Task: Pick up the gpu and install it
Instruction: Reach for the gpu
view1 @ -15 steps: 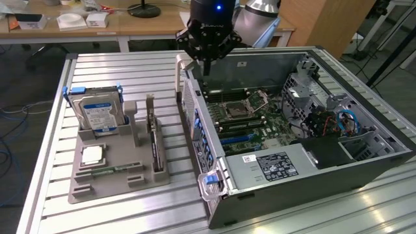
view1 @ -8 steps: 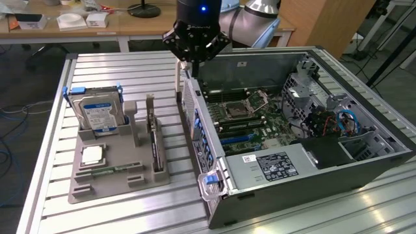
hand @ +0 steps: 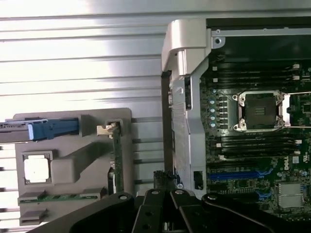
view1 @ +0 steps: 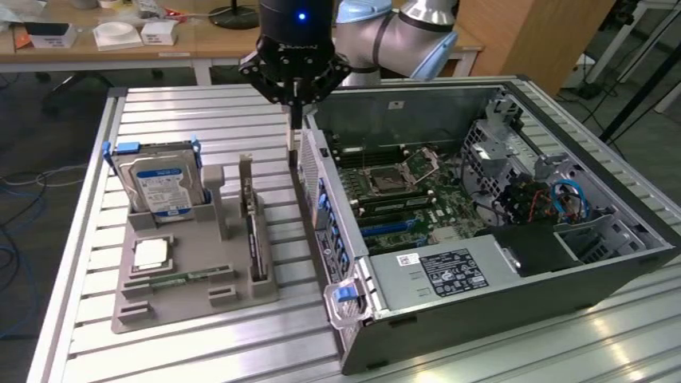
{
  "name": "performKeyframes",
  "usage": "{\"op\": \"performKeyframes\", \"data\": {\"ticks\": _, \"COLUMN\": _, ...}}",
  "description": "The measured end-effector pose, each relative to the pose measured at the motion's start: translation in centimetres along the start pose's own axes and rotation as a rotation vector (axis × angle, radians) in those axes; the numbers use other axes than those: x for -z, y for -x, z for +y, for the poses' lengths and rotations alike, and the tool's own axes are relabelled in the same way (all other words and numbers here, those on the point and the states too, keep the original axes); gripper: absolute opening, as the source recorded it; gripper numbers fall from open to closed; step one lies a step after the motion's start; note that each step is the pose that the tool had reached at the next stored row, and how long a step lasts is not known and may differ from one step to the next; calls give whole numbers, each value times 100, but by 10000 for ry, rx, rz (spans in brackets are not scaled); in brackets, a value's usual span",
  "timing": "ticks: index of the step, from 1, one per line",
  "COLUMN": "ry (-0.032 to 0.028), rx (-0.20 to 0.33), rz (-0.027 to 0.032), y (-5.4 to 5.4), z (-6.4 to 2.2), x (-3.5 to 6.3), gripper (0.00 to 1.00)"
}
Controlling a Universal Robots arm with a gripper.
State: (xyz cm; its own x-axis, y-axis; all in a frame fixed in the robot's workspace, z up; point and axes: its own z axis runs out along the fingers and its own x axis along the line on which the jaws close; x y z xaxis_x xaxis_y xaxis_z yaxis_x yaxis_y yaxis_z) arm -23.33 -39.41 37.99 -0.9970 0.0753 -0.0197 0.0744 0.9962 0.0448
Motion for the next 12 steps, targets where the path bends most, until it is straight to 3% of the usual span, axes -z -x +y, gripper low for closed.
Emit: {"op": "performKeyframes", "data": {"ticks": 12, "ry": -4, "rx": 1, "rz": 57, "y": -398, "z": -57, "x": -43, "gripper": 11}}
